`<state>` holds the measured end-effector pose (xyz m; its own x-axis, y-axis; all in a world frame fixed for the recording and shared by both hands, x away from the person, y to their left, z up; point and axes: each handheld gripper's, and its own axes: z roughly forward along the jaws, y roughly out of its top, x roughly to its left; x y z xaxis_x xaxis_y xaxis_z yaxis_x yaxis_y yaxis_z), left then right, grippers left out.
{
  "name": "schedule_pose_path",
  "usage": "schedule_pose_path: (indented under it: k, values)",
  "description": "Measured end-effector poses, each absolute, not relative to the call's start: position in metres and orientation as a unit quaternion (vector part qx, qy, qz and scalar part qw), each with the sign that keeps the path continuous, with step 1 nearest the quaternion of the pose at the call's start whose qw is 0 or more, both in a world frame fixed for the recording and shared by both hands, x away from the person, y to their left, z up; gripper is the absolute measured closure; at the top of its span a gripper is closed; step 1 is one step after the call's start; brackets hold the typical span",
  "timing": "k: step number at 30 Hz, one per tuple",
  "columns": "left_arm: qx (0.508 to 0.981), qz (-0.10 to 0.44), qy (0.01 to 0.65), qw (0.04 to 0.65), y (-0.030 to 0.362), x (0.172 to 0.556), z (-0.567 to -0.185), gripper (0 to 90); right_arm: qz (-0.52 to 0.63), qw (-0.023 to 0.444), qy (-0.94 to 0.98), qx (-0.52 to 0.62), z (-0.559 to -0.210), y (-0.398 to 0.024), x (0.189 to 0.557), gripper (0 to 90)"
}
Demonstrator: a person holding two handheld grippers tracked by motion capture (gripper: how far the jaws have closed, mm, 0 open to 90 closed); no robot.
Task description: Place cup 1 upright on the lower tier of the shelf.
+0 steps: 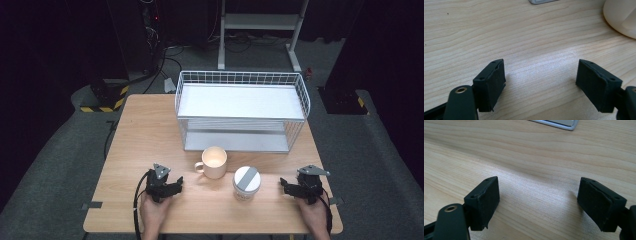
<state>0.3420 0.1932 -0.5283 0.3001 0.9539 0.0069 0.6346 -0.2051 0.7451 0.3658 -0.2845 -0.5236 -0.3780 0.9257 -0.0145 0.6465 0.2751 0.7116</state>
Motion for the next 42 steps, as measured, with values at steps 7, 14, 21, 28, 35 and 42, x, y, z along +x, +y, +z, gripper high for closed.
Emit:
schedule_pose_path:
  k: [7,14,21,28,35,42]
  values:
    - [0.737,0.244,0.539,0.327,0.193,0.342,-0.528,23.3,0.316,0.221,0.767,0.512,-0.524,-0.285,0.366,18.0]
    - [0.737,0.244,0.539,0.327,0.193,0.342,-0.528,23.3,0.316,0.221,0.767,0.512,-0.524,-0.285,0.366,18.0]
    - [0.736,0.244,0.54,0.328,0.193,0.342,-0.528,23.4,0.317,0.22,0.767,0.512,-0.524,-0.285,0.366,17.9]
    - [0.737,0.243,0.54,0.326,0.193,0.342,-0.528,23.7,0.318,0.215,0.771,0.508,-0.524,-0.284,0.366,14.5]
    - [0.736,0.243,0.541,0.325,0.194,0.342,-0.528,23.7,0.334,0.212,0.769,0.502,-0.523,-0.283,0.36,15.3]
    - [0.735,0.243,0.542,0.326,0.194,0.342,-0.528,23.8,0.35,0.206,0.776,0.482,-0.522,-0.281,0.353,15.5]
